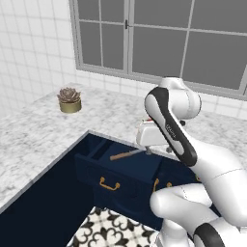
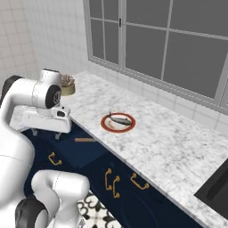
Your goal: Pick up the knife from the drawer and place it on the cutting board. Then place the meat from the plate to the cutting board.
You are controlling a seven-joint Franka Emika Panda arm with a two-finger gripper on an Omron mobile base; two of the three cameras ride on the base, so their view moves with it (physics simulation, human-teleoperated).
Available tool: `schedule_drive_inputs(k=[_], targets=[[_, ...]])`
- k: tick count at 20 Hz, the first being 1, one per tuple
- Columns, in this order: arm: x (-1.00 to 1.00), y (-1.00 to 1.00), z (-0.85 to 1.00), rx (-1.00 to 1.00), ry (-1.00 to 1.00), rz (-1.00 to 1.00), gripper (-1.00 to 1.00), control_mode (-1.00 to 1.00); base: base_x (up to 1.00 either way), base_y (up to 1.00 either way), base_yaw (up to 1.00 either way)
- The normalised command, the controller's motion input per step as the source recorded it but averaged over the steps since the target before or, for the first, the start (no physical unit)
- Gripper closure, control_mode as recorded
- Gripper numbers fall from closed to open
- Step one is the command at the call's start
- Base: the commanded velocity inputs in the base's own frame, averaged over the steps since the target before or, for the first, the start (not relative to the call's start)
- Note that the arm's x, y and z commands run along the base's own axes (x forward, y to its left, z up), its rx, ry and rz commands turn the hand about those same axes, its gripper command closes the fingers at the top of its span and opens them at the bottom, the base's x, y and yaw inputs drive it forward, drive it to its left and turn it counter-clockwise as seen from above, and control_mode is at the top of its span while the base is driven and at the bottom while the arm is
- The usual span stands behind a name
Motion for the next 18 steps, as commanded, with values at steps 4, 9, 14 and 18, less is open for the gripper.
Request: schedule_drive_inputs(k=[4,9,14,18], targets=[[0.51,0.02,-0.21,0.00,0.06,0.02,-1.00,-1.00,0.00,0.00,0.00],[0.77,0.21,-0.44,-0.03,0.01,-0.14,-1.00,-1.00,0.00,0.00,0.00],[0.74,0.11,-0.74,0.03,0.13,-0.09,-1.00,-1.00,0.00,0.00,0.00],[0.52,0.00,-0.77,-0.02,0.00,-0.03,-1.00,-1.00,0.00,0.00,0.00]])
